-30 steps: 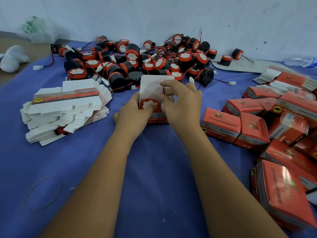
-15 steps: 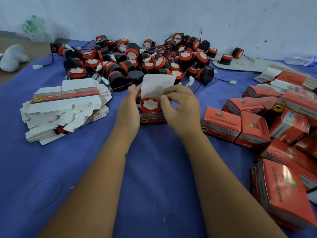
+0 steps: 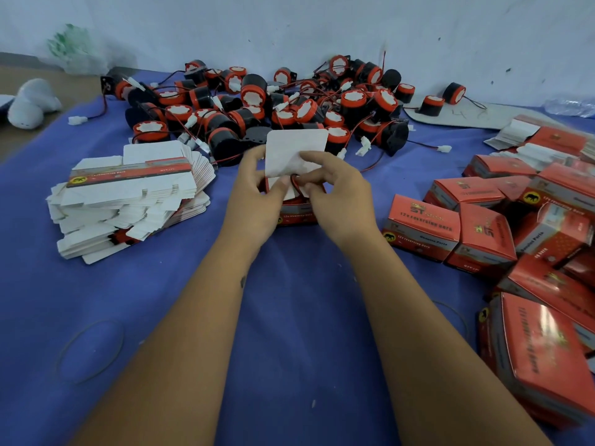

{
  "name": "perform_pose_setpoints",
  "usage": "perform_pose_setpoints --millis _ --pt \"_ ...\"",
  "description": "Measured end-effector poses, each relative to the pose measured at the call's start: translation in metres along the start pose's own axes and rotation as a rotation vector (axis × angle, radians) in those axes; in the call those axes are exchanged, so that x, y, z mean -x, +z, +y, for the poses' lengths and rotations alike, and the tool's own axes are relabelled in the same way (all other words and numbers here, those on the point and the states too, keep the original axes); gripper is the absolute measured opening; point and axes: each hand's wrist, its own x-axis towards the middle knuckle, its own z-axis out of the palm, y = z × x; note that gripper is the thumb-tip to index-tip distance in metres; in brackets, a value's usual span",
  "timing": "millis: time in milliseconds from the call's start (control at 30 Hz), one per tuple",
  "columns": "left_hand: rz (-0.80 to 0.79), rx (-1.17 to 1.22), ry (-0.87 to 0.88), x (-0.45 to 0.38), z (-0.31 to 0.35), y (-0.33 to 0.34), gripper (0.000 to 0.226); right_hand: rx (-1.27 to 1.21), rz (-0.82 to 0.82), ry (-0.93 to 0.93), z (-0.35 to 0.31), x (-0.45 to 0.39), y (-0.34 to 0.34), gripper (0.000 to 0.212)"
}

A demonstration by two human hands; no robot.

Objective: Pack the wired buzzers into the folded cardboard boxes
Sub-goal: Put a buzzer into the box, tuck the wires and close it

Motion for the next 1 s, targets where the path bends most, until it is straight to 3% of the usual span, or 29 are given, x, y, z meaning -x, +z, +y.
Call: perform_pose_setpoints --millis 100,200,300,367,467,633,767,833,1000 --pt "0.029 0.097 0.009 0.0 -0.001 -0.001 0.035 -0.125 0.038 0.063 0.005 0.0 -0.002 0.039" --pt "0.02 0.096 0.022 -0.004 -0.003 -0.004 0.033 -0.2 0.1 0.106 0.006 0.0 -0.002 0.054" --pt "0.043 0.013 0.055 -0.005 -0.004 -0.004 0.036 -0.204 0.02 0.047 0.008 0.0 -0.003 0.034" --pt "0.049 -0.01 0.041 -0.005 -0.004 -0.005 0.036 -0.314 -0.016 0.087 0.009 0.002 -0.006 0.037" --pt "0.001 0.008 -0.016 -0.007 -0.003 -0.012 0.032 -0.447 -0.05 0.14 0.012 0.003 -0.013 0.046" --pt "-0.062 0.195 -0.23 -0.012 0.005 -0.03 0.024 -0.366 -0.198 0.157 0.017 0.003 -0.025 0.05" --pt "-0.081 -0.161 -0.058 -0.005 0.003 -0.038 0.019 -0.253 -0.323 0.091 0.019 0.005 -0.03 0.028" --pt "-0.073 -0.292 0.04 -0.004 0.004 -0.037 0.019 -0.193 -0.37 0.05 0.021 0.005 -0.031 0.03" --pt "-0.164 -0.319 0.092 0.001 0.004 -0.041 0.013 -0.165 -0.368 0.018 0.025 0.004 -0.033 0.037"
